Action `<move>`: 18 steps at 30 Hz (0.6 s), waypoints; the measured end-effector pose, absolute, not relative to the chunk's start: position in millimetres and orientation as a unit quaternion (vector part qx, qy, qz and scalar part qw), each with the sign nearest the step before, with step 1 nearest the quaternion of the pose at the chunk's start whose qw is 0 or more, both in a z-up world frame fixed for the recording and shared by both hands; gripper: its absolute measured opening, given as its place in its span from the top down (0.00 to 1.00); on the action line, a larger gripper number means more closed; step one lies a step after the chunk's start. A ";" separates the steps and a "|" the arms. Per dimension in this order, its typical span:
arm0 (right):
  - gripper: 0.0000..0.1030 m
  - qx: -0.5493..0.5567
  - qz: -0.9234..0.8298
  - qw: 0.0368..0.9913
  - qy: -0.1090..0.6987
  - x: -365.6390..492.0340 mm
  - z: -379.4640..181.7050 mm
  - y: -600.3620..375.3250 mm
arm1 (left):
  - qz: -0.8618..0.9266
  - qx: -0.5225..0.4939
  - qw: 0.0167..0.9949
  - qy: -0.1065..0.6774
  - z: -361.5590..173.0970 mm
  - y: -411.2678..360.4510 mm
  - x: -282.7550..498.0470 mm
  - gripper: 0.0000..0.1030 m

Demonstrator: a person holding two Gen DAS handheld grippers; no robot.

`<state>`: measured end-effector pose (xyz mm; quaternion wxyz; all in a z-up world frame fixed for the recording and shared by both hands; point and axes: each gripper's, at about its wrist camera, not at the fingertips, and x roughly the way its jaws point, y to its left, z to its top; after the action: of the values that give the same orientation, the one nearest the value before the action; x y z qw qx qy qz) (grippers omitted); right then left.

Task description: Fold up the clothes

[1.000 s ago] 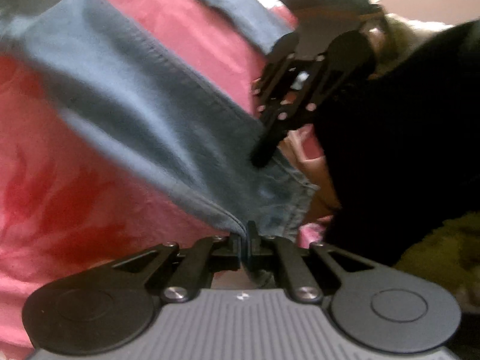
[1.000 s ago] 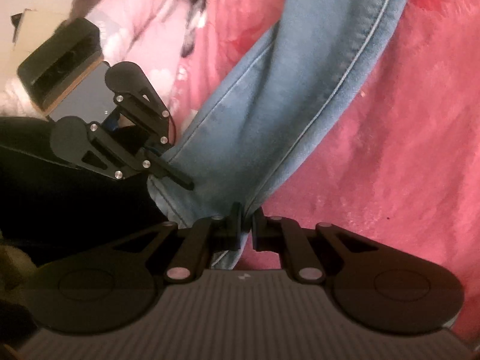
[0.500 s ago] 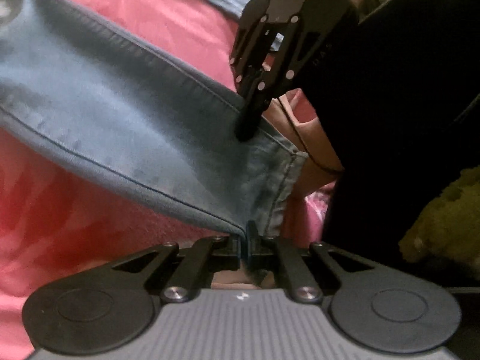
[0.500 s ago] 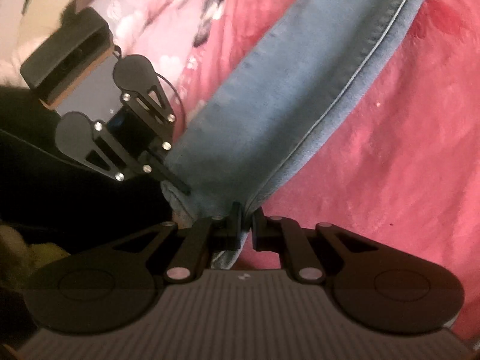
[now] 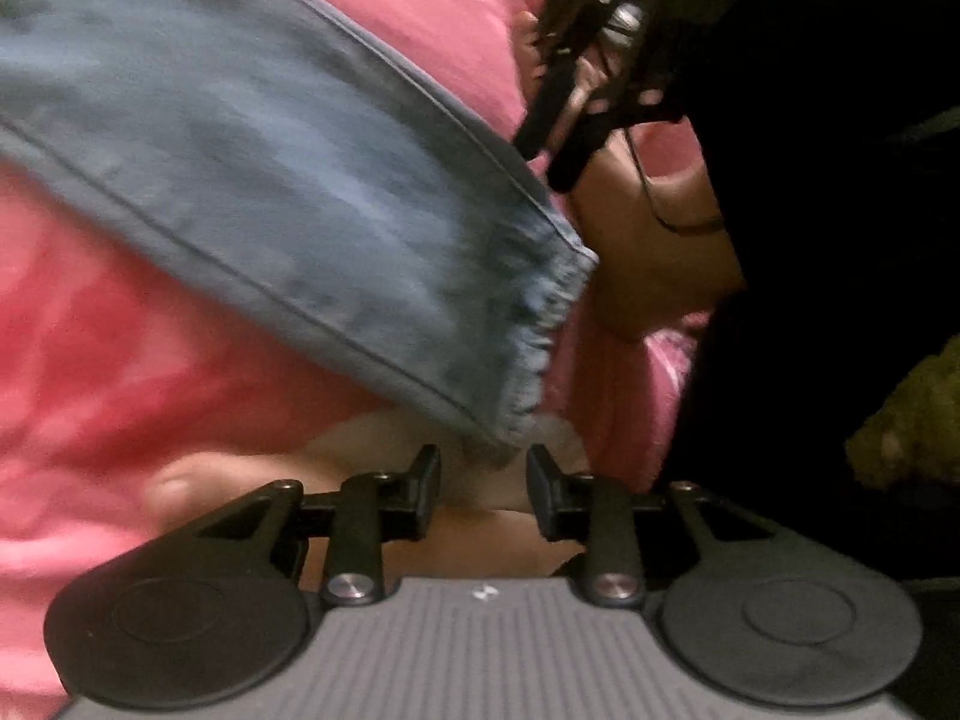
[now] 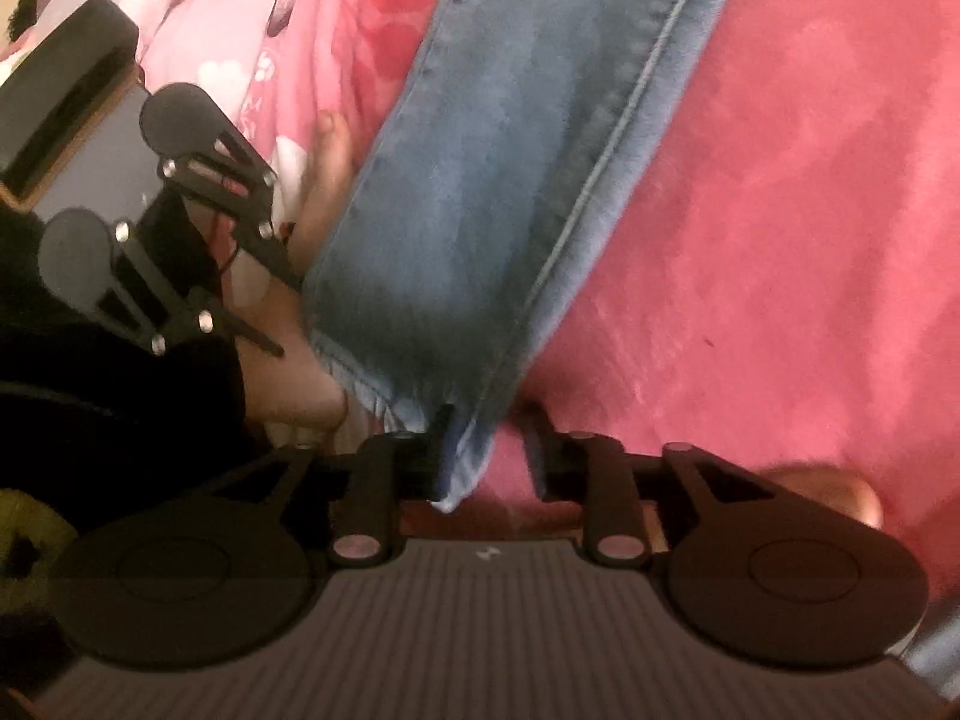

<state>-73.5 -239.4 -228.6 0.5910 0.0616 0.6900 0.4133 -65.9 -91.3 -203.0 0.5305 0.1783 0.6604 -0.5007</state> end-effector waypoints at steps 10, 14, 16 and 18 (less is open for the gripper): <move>0.75 -0.064 0.411 0.756 0.506 -5.9 -155.5 -245.5 | -0.445 0.206 0.683 0.542 -160.5 -111.8 -0.1 0.70; 0.75 -0.133 0.398 0.789 0.448 -1.3 -173.7 -201.9 | -0.439 0.231 0.696 0.520 -179.1 -133.6 -10.7 0.70; 0.75 -0.181 0.407 0.777 0.444 -8.4 -190.9 -209.4 | -0.439 0.242 0.687 0.526 -193.0 -138.6 -23.5 0.70; 0.75 -0.203 0.438 0.758 0.438 -30.9 -195.1 -221.3 | -0.449 0.246 0.670 0.538 -201.3 -135.5 -38.9 0.70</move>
<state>-30.9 -221.3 -195.1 0.7583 -0.2034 0.4375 0.4384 -38.9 -135.5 -201.3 0.6696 0.2463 0.5376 -0.4494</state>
